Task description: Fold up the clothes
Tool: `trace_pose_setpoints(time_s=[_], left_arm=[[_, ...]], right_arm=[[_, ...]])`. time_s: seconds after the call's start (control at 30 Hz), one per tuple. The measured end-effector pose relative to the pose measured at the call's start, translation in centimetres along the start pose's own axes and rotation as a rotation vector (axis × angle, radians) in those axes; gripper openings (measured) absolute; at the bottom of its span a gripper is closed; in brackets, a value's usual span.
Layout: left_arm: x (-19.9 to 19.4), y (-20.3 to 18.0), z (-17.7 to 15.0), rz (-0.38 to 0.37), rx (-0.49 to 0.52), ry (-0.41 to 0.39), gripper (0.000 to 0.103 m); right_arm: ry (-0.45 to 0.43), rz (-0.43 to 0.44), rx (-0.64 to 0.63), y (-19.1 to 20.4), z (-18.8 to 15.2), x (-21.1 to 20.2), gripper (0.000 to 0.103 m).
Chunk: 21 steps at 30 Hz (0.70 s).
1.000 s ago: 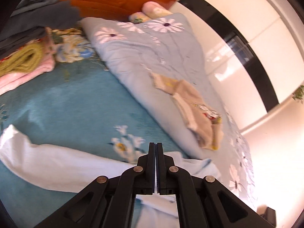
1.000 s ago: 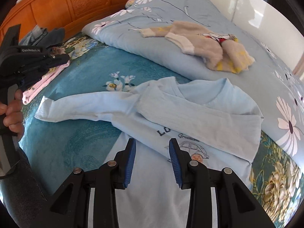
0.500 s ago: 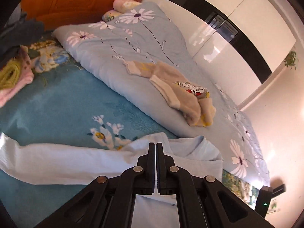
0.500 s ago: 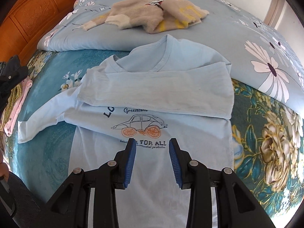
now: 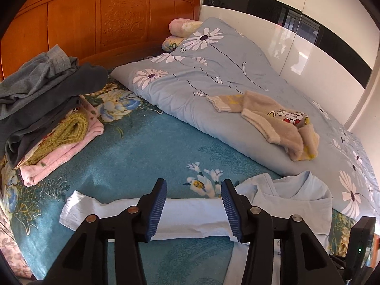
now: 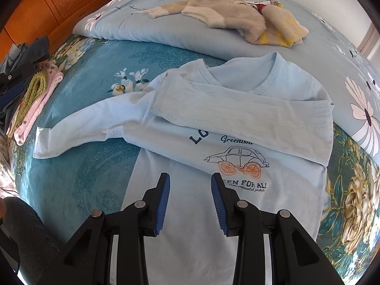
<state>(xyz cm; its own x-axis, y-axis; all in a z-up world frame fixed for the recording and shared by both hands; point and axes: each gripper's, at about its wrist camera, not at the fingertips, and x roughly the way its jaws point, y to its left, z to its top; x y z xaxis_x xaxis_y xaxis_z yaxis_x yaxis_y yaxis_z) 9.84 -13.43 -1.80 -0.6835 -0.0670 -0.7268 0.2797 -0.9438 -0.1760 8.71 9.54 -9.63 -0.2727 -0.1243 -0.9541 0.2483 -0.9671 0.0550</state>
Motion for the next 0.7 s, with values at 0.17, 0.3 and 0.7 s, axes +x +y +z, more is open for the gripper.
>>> trace_pose_setpoints(time_s=[0.17,0.3,0.7], left_arm=[[0.1,1.8,-0.1,0.018,-0.036,0.006,0.064],[1.1,6.6,-1.1,0.109,-0.191,0.030,0.070],[4.9,24.5,-6.2,0.407,-0.784,0.138,0.074]], right_arm=[[0.022,-0.014,-0.044,2.1,0.2,0.3,0.037],[0.031,-0.020,-0.073,3.6,0.5,0.4,0.037],[0.084,-0.024,-0.162,7.2,0.4,1.6,0.037]])
